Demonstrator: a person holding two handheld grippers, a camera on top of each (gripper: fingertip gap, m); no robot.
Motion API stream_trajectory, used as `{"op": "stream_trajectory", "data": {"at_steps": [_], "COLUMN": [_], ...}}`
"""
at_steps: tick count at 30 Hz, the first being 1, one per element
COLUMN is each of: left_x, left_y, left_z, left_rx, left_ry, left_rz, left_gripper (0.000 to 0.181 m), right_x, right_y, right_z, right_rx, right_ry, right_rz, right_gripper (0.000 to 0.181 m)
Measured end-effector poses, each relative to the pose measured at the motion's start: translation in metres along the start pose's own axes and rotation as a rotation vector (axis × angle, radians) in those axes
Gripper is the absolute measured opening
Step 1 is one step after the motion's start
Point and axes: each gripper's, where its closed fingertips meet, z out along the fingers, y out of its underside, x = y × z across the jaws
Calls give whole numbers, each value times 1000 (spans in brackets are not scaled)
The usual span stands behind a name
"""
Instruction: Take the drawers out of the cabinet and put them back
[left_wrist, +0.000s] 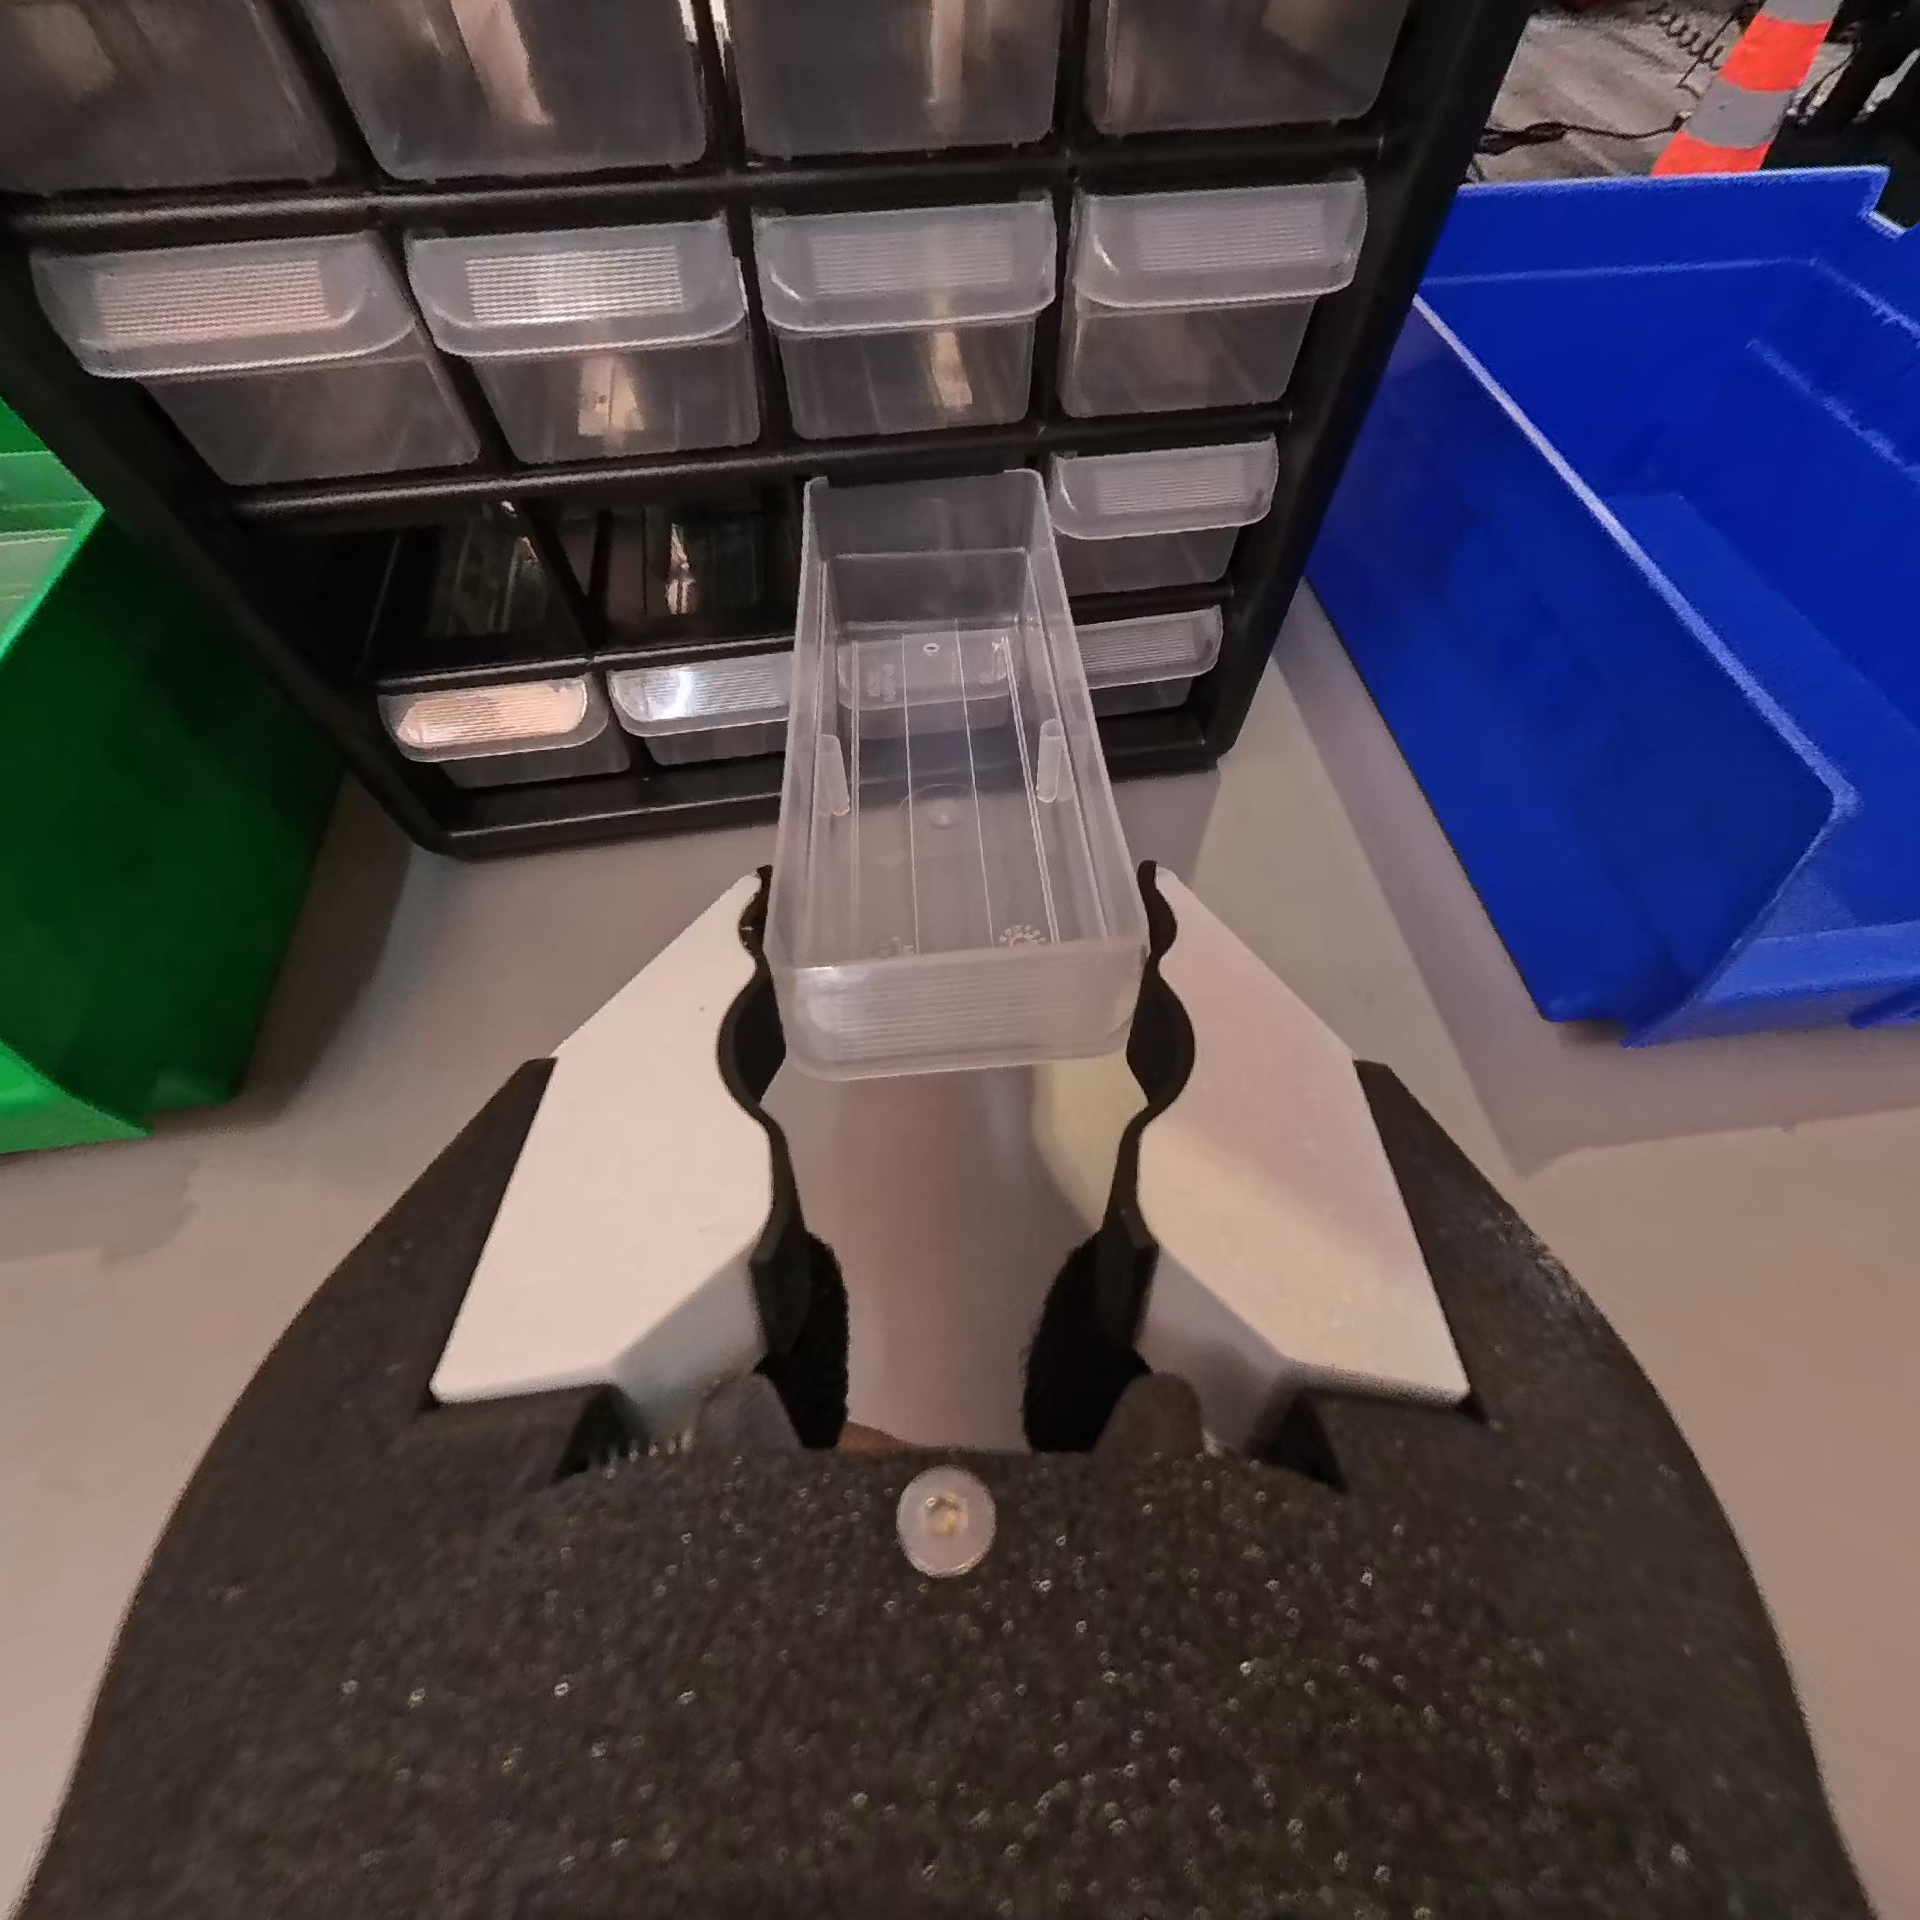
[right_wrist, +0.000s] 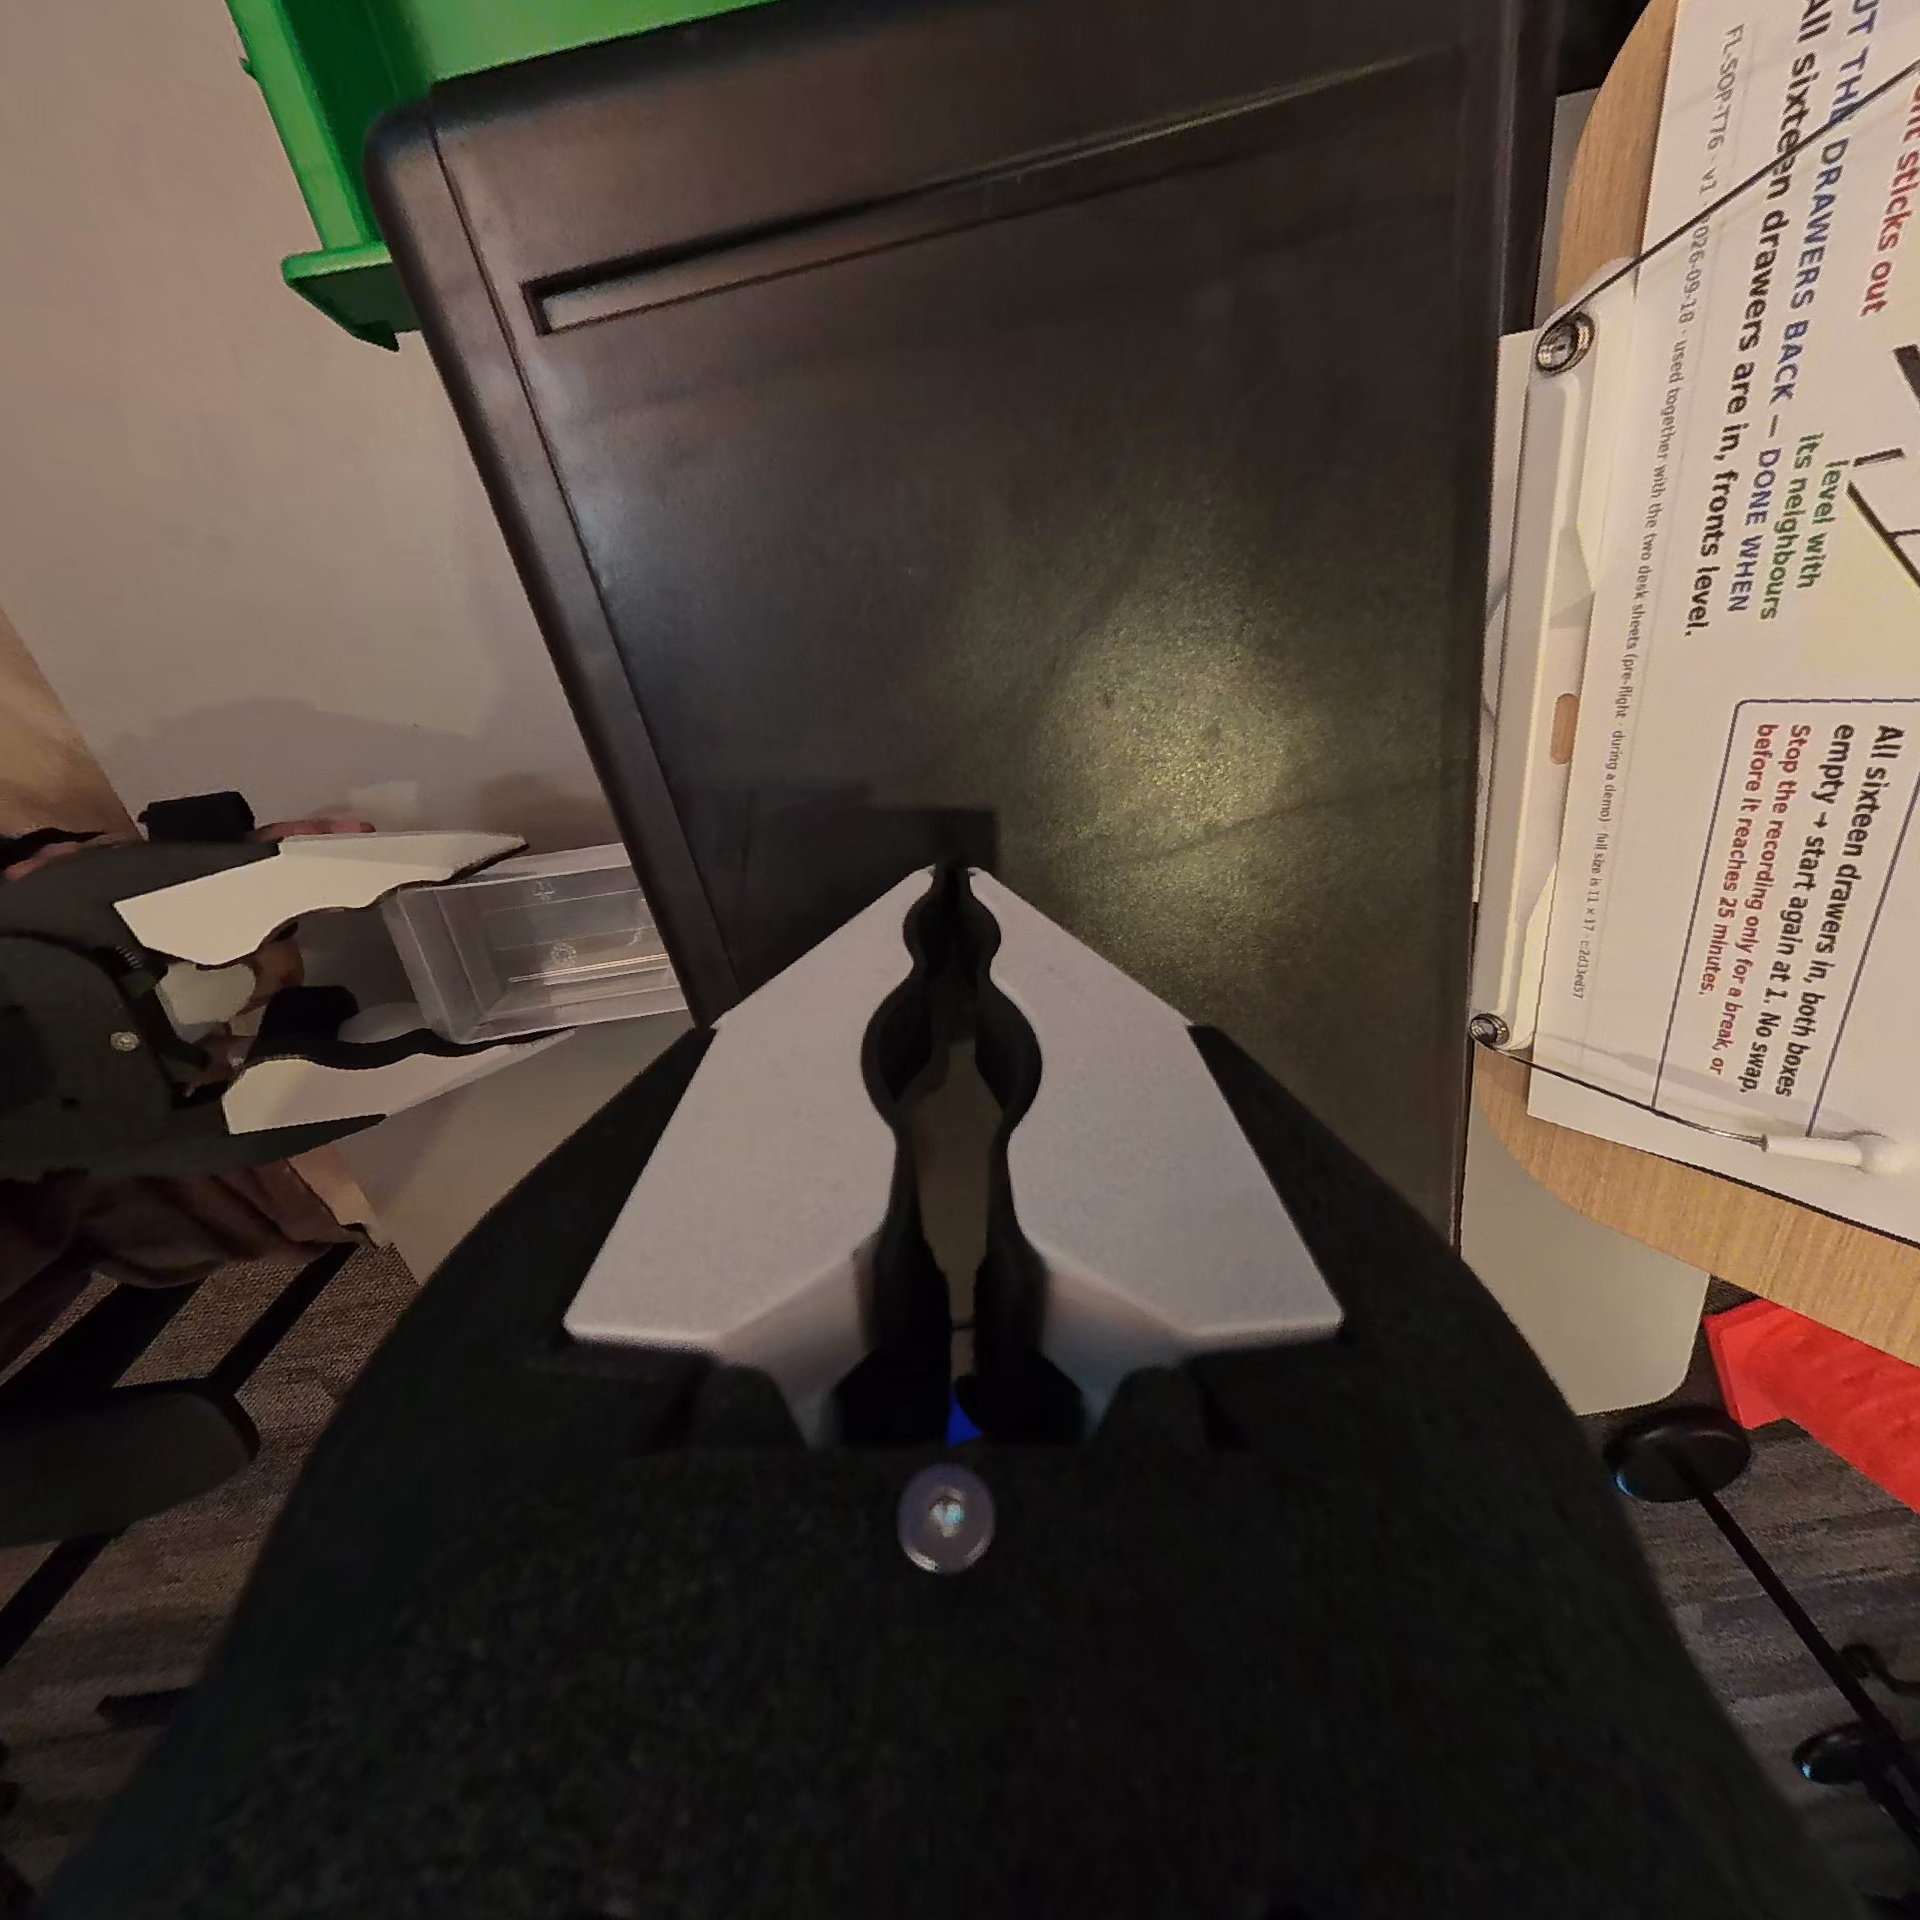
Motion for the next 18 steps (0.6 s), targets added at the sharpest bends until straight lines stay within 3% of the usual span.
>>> {"op": "stream_trajectory", "data": {"at_steps": [8,18], "left_x": [4,-4], "left_y": [-2,-21], "left_z": [12,59], "left_rx": [44,69], "left_ry": [-54,-82], "left_rz": [18,-21], "left_gripper": [66,66], "right_x": [0,0], "right_y": [0,0], "right_z": [0,0], "right_rx": [8,8], "right_ry": [0,-8], "right_rz": [4,8], "right_gripper": [0,0]}}
